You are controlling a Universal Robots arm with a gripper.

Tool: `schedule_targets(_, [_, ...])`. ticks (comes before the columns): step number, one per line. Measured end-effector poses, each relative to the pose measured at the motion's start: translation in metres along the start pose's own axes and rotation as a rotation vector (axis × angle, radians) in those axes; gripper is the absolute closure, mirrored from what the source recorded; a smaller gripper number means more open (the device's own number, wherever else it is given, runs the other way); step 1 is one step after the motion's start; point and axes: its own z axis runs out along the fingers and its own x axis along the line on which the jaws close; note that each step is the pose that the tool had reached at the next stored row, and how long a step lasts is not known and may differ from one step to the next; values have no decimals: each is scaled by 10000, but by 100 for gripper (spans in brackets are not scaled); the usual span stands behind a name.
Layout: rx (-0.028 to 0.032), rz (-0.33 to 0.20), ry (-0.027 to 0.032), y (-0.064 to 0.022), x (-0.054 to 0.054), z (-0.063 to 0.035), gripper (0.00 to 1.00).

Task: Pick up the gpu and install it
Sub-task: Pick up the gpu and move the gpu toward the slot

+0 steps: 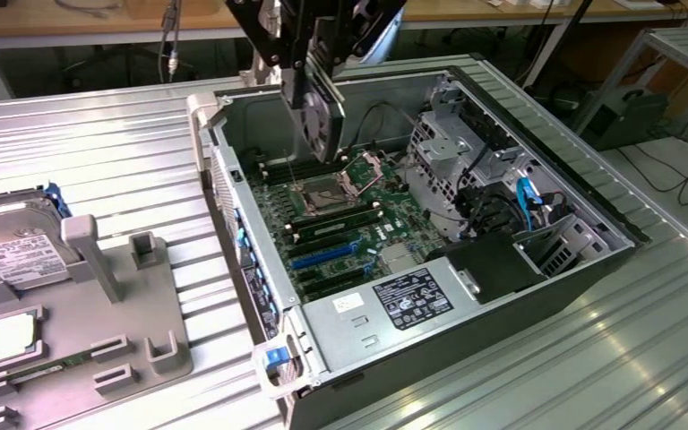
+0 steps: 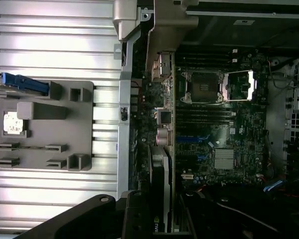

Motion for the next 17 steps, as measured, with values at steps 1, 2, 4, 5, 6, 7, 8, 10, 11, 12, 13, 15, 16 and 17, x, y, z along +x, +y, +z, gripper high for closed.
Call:
schedule_targets(1, [0,0,-1,-1,-19,0,72])
schedule_targets(2, [0,0,-1,-1,-35,0,72])
schedule_targets(4, [0,0,0,-2,-68,1,72])
schedule_targets(5, [0,0,0,-3,-83,1,72])
schedule_targets(6, [0,0,-2,-3,-95,1,72])
schedule_targets(7, [0,0,-6,-3,-104,2,72])
schedule_targets(8, [2,-2,-32,-5,-119,2,72])
schedule_targets(10, [3,-5,-120,-5,-127,5,72])
schedule_targets(11, [4,-7,-166,-4,-132,7,72])
schedule_targets(12, [6,-10,-208,-5,-138,8,72])
schedule_targets(13, [9,-11,-229,-4,-149,7,72])
schedule_targets(15, [8,-10,-235,-7,-199,8,72])
schedule_targets(16, [8,-11,-235,-8,-234,8,72])
schedule_targets(17, [8,-9,-235,-9,-264,8,72])
